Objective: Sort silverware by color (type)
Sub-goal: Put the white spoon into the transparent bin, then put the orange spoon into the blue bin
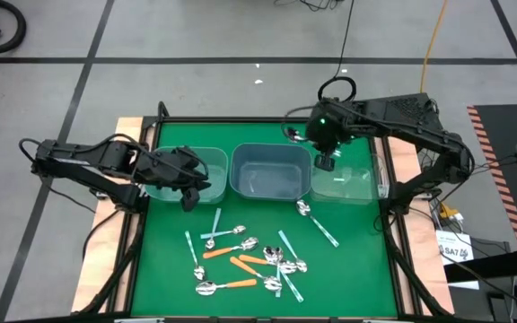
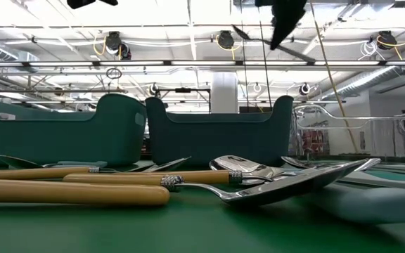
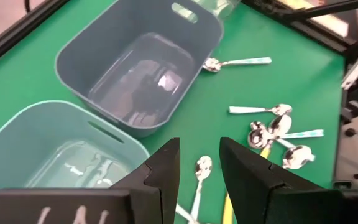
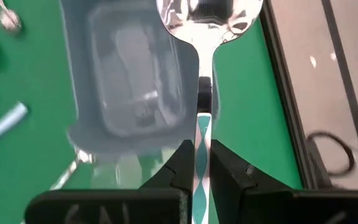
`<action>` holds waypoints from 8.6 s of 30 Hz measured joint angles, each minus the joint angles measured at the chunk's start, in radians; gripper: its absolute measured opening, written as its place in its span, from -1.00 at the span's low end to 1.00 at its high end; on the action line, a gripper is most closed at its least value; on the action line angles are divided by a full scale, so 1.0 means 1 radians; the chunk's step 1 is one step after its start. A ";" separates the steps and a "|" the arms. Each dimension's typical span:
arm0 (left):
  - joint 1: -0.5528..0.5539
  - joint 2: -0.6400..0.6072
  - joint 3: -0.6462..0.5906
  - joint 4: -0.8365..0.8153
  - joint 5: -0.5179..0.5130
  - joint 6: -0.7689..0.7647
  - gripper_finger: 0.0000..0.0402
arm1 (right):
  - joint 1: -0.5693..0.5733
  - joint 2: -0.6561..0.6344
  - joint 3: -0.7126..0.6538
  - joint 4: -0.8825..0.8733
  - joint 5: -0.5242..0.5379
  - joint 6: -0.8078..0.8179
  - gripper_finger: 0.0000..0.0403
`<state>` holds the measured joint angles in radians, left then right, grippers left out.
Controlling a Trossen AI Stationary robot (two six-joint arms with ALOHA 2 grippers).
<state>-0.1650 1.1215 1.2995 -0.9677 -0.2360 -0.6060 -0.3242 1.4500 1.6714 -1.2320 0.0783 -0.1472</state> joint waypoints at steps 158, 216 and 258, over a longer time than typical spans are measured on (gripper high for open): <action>-0.213 0.315 0.000 0.394 -0.054 -0.297 -0.40 | 0.817 -0.137 -0.719 0.294 0.182 1.133 -0.39; -0.324 0.636 0.000 0.236 0.141 -0.326 -0.23 | 0.955 -0.144 -0.719 0.614 0.079 1.051 -0.39; -0.228 0.854 0.002 0.361 0.147 -0.251 -0.93 | 0.955 -0.178 -0.719 0.467 0.161 1.082 -0.39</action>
<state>-0.3934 1.9757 1.3018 -0.6070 -0.0889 -0.8574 0.6304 1.2716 0.9520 -0.7653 0.2390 0.9344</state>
